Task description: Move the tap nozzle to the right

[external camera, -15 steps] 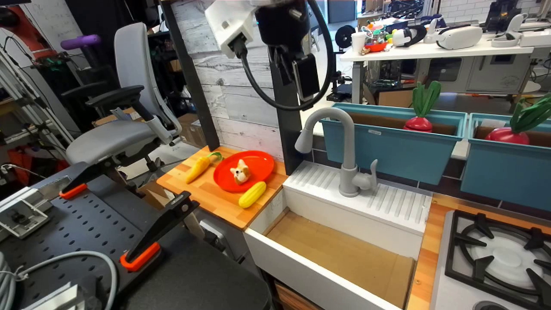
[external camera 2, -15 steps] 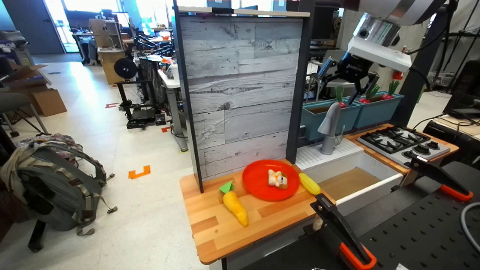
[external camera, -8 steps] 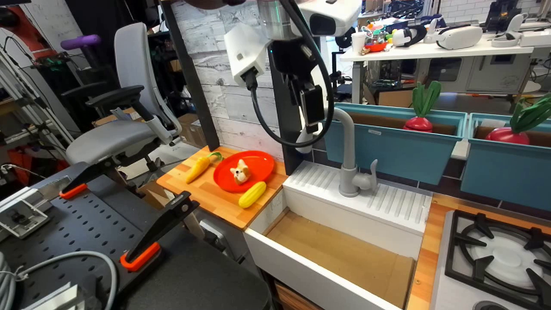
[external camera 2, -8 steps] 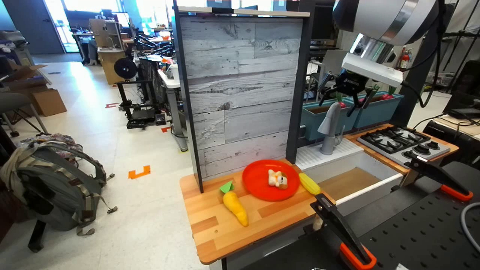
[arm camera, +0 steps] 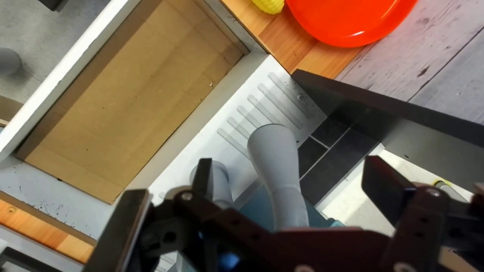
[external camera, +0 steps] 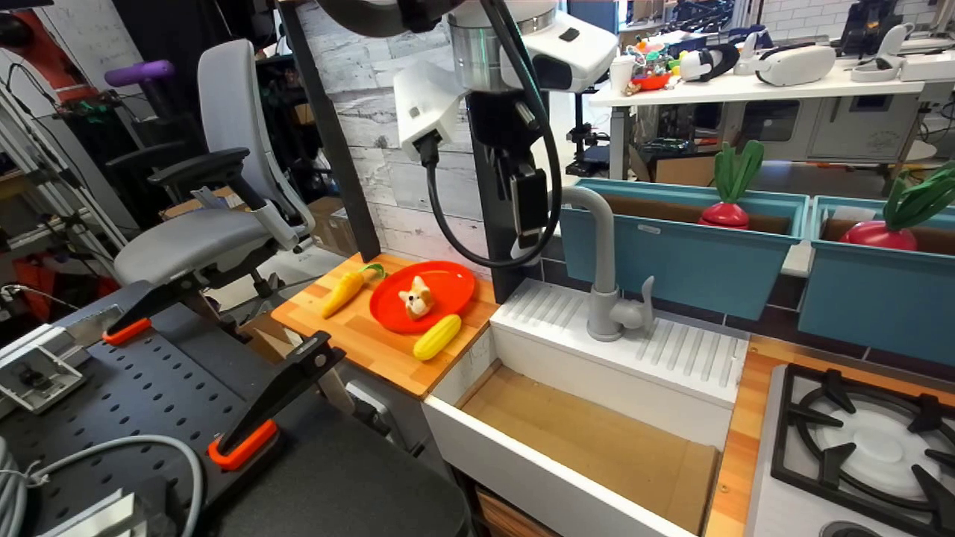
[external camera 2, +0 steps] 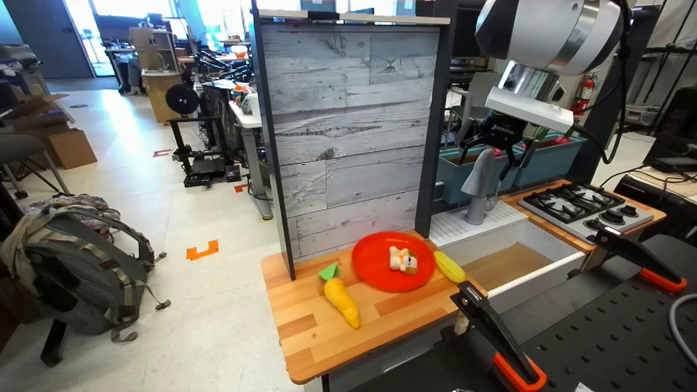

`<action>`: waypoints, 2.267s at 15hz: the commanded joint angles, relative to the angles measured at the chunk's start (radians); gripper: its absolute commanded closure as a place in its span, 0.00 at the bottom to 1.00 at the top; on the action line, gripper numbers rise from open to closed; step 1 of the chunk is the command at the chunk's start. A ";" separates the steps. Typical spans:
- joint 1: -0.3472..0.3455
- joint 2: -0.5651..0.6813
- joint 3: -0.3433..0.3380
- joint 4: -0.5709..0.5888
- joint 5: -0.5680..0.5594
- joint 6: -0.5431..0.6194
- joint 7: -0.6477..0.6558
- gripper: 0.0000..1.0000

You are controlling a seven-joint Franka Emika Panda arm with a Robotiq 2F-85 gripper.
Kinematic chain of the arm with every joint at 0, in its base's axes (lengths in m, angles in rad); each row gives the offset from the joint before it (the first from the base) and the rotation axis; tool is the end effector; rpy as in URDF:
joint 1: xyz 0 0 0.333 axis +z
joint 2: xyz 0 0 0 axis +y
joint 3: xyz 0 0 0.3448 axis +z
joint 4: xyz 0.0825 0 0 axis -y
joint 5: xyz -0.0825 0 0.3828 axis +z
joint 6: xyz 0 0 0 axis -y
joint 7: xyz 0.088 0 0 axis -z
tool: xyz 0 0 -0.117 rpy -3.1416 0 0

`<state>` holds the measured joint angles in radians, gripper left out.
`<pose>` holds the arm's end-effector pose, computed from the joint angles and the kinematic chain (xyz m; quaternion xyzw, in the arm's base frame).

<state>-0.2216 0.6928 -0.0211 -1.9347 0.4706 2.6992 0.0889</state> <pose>0.6155 -0.1656 0.1412 -0.9259 0.3622 -0.0437 0.0978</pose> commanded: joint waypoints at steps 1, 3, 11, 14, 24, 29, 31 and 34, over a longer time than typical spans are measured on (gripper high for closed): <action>0.005 0.037 -0.007 0.055 -0.036 -0.028 0.055 0.00; 0.005 0.050 -0.008 0.073 -0.040 -0.023 0.071 0.00; 0.005 0.077 -0.007 0.115 -0.048 -0.031 0.080 0.49; 0.009 0.064 -0.011 0.093 -0.061 -0.020 0.075 0.73; -0.011 0.017 -0.055 0.034 -0.167 -0.066 -0.015 0.93; -0.047 0.008 -0.074 0.047 -0.224 -0.140 -0.118 0.93; -0.051 0.006 -0.096 0.058 -0.253 -0.167 -0.144 0.93; -0.059 0.004 -0.120 0.076 -0.294 -0.211 -0.178 0.93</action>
<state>-0.2440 0.7248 -0.0857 -1.8612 0.2584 2.5488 -0.0543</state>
